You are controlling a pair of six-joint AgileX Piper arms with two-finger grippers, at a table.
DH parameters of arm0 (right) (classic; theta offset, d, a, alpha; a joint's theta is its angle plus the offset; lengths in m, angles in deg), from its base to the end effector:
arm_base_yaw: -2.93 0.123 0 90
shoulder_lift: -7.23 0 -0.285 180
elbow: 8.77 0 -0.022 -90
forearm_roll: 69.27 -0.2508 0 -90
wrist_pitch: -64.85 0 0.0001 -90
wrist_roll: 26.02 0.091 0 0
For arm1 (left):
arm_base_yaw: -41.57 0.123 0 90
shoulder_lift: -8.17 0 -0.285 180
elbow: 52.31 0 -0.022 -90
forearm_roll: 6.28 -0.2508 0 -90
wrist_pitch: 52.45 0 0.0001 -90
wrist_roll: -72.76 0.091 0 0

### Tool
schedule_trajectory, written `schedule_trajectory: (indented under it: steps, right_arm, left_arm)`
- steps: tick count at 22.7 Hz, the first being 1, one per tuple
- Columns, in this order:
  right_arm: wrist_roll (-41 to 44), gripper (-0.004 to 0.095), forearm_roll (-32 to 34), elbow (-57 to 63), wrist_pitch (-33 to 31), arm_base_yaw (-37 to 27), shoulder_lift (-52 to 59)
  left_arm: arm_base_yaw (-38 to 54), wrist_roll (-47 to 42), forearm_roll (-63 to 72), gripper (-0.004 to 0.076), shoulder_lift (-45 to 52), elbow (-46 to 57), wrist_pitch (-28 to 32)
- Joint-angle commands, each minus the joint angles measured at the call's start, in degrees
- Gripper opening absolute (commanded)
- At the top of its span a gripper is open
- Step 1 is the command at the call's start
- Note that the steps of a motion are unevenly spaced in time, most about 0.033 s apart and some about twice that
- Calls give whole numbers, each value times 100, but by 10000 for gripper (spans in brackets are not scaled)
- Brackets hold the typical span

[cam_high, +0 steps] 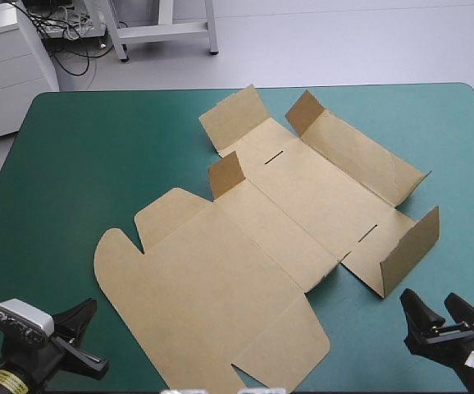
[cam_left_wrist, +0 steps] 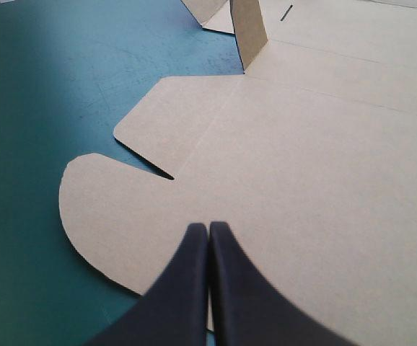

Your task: Fold the box

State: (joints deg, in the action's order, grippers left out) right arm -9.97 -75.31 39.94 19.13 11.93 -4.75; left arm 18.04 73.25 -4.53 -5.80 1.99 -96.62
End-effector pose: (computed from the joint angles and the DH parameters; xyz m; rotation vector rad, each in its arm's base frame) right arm 0.0149 0.0093 0.2986 0.1313 1.8705 0.4237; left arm 0.0289 -0.0147 0.2703 0.4034 1.9324 -0.2985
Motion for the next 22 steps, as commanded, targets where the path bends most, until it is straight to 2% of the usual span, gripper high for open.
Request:
schedule_trajectory:
  steps: [1, 9, 12, 17, 20, 22]
  right_arm:
    - [549, 729, -223, -422, 372, 12, -702]
    - [534, 728, -1254, -1003, -113, 12, -2545]
    - [825, 728, -1520, -1428, -214, 12, -3535]
    - [1360, 716, -1705, -1724, -589, 50, -4416]
    - [1925, 711, -1582, -1724, -454, 469, -4697]
    - [2553, 696, -1216, -1724, -257, 962, -4904]
  left_arm:
    - [-8, -49, 2, -32, -96, -147, 397]
    - [-8, -49, 15, -32, -96, -147, 397]
    - [-8, -49, 15, -32, -96, -147, 397]
    - [-8, -49, 15, -32, -96, -147, 397]
    - [-8, -49, 15, -32, -96, -147, 397]
    - [-8, -49, 15, -32, -96, -147, 397]
